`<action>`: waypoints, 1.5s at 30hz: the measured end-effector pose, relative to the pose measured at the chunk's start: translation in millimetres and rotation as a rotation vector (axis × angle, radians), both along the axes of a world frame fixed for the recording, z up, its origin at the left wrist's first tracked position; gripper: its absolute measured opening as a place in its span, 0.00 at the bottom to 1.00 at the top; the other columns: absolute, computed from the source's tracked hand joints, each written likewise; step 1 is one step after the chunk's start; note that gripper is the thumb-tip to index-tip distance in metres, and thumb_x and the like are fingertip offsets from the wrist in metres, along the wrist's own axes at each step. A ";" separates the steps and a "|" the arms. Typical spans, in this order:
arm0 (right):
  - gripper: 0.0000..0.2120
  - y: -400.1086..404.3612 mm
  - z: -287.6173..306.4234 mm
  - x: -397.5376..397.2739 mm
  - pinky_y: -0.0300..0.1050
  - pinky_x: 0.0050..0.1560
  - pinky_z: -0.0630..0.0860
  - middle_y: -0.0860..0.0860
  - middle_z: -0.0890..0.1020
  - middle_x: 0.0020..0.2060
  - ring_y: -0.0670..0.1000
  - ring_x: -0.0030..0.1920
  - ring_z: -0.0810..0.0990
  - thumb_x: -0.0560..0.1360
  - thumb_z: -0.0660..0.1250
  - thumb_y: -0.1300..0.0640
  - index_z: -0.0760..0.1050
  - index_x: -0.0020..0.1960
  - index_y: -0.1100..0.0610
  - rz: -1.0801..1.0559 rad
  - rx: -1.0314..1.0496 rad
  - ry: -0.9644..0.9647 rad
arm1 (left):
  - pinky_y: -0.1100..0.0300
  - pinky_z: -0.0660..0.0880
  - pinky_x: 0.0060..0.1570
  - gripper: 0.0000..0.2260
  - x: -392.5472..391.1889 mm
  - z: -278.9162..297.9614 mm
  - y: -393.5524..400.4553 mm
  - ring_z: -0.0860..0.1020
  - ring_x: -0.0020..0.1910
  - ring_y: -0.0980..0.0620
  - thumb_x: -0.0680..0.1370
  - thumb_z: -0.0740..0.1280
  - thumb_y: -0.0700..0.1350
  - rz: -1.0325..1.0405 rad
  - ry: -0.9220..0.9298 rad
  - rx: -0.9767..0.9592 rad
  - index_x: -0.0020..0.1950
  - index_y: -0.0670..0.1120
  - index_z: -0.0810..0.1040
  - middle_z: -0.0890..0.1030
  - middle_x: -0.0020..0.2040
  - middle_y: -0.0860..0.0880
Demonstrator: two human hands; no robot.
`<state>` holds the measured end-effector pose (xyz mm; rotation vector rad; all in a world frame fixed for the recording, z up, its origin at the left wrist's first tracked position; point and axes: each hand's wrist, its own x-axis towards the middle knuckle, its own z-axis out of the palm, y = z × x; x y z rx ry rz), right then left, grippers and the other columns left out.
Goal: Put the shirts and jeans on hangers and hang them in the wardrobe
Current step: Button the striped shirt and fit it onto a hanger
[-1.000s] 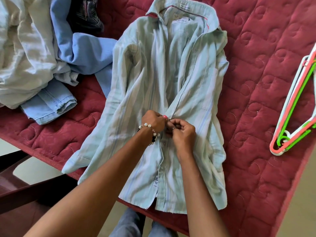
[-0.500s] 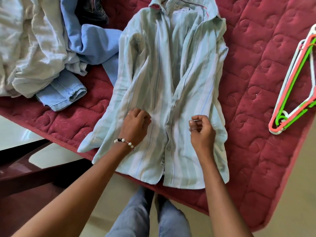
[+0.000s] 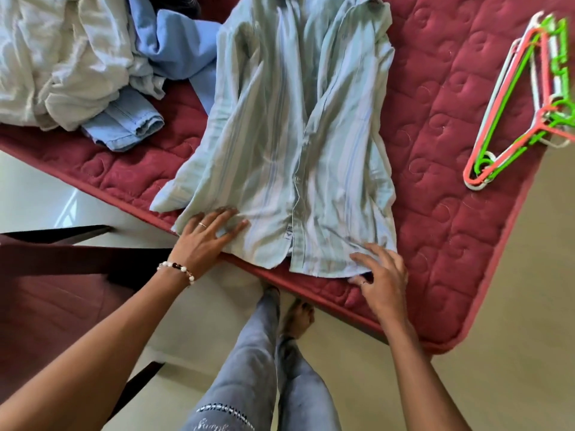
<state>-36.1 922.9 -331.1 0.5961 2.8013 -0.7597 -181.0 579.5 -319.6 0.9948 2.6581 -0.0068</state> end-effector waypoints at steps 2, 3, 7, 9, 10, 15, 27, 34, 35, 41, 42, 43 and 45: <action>0.15 -0.6 4.4 -4.0 0.57 0.53 0.75 0.50 0.83 0.51 0.59 0.54 0.76 0.63 0.76 0.68 0.84 0.45 0.53 -0.090 -0.013 0.155 | 0.46 0.72 0.55 0.45 -2.8 -0.4 -7.1 0.73 0.64 0.43 0.54 0.82 0.47 -0.004 -0.010 0.025 0.70 0.54 0.71 0.72 0.70 0.46; 0.14 -0.6 8.4 -7.8 0.55 0.53 0.76 0.50 0.83 0.47 0.59 0.51 0.78 0.65 0.72 0.71 0.83 0.44 0.55 -0.140 -0.044 0.205 | 0.46 0.74 0.53 0.43 -5.9 -1.0 -9.6 0.75 0.62 0.42 0.53 0.82 0.47 -0.003 -0.031 0.056 0.67 0.53 0.75 0.74 0.68 0.46; 0.16 -8.9 33.5 -29.6 0.43 0.43 0.73 0.51 0.79 0.38 0.51 0.40 0.77 0.70 0.59 0.74 0.75 0.51 0.59 -0.358 -0.333 0.203 | 0.53 0.77 0.43 0.13 -22.9 5.3 -8.4 0.81 0.44 0.44 0.60 0.81 0.42 0.057 0.045 0.205 0.41 0.49 0.85 0.84 0.50 0.48; 0.18 -19.0 46.9 -37.8 0.37 0.37 0.71 0.47 0.74 0.34 0.41 0.34 0.73 0.69 0.55 0.75 0.72 0.52 0.58 -0.364 -0.426 0.237 | 0.54 0.75 0.42 0.05 -24.7 7.5 -3.6 0.81 0.41 0.44 0.64 0.77 0.41 0.139 0.083 0.279 0.33 0.48 0.82 0.84 0.44 0.48; 0.19 -23.1 50.9 -41.3 0.34 0.35 0.69 0.46 0.72 0.33 0.40 0.32 0.72 0.69 0.55 0.76 0.72 0.52 0.57 -0.373 -0.464 0.264 | 0.54 0.73 0.44 0.03 -25.0 10.2 0.2 0.81 0.44 0.43 0.66 0.74 0.43 0.187 0.083 0.303 0.34 0.48 0.82 0.83 0.45 0.48; 0.24 -24.3 57.4 -57.3 0.39 0.38 0.73 0.46 0.77 0.39 0.45 0.37 0.76 0.68 0.68 0.73 0.74 0.52 0.46 -0.310 -0.627 0.309 | 0.41 0.64 0.60 0.38 -17.9 22.9 0.2 0.58 0.72 0.48 0.64 0.77 0.52 0.229 -0.142 -0.203 0.69 0.62 0.63 0.59 0.72 0.54; 0.18 -18.7 31.2 -27.4 0.41 0.40 0.77 0.51 0.82 0.39 0.48 0.38 0.79 0.68 0.64 0.74 0.81 0.50 0.55 -0.837 -0.687 0.149 | 0.52 0.71 0.53 0.09 -43.3 26.0 -12.3 0.72 0.58 0.46 0.71 0.73 0.48 0.324 -0.105 -0.047 0.50 0.52 0.82 0.77 0.54 0.51; 0.21 -37.9 25.3 -38.6 0.48 0.49 0.79 0.47 0.84 0.39 0.49 0.43 0.82 0.72 0.58 0.77 0.80 0.42 0.53 -1.144 -1.117 0.401 | 0.48 0.73 0.51 0.22 -28.1 24.3 -19.1 0.71 0.58 0.44 0.65 0.77 0.49 0.194 -0.108 -0.028 0.58 0.55 0.81 0.75 0.57 0.50; 0.22 -40.8 24.1 -40.5 0.49 0.49 0.79 0.49 0.83 0.41 0.50 0.44 0.82 0.71 0.57 0.78 0.79 0.43 0.54 -1.124 -1.107 0.393 | 0.47 0.75 0.50 0.15 -26.7 22.6 -17.0 0.72 0.55 0.43 0.67 0.76 0.47 0.194 -0.083 0.027 0.53 0.54 0.83 0.77 0.54 0.50; 0.27 -58.9 27.2 -39.3 0.37 0.36 0.79 0.50 0.83 0.38 0.43 0.36 0.83 0.65 0.56 0.86 0.76 0.47 0.58 -1.000 -1.106 0.347 | 0.55 0.72 0.53 0.06 -41.2 21.0 -10.1 0.77 0.49 0.44 0.67 0.76 0.41 0.208 -0.215 0.151 0.43 0.45 0.86 0.81 0.47 0.46; 0.27 -60.9 25.5 -37.3 0.36 0.36 0.79 0.47 0.84 0.35 0.42 0.35 0.82 0.65 0.56 0.86 0.76 0.46 0.58 -0.997 -1.097 0.335 | 0.55 0.73 0.52 0.06 -44.5 21.7 -12.0 0.78 0.48 0.44 0.67 0.76 0.40 0.193 -0.220 0.161 0.43 0.44 0.86 0.82 0.46 0.46; 0.26 -62.8 23.5 -35.5 0.36 0.35 0.78 0.46 0.84 0.33 0.42 0.34 0.82 0.65 0.56 0.86 0.77 0.45 0.59 -1.000 -1.093 0.324 | 0.55 0.74 0.52 0.06 -45.8 21.9 -14.5 0.79 0.47 0.44 0.67 0.76 0.38 0.174 -0.206 0.158 0.42 0.44 0.86 0.82 0.45 0.46; 0.23 -65.2 20.6 -32.5 0.36 0.36 0.78 0.43 0.83 0.30 0.42 0.34 0.81 0.67 0.58 0.84 0.77 0.43 0.58 -1.027 -1.081 0.315 | 0.52 0.76 0.50 0.04 -42.7 19.3 -18.5 0.79 0.45 0.43 0.67 0.75 0.37 0.159 -0.147 0.170 0.40 0.44 0.85 0.81 0.43 0.46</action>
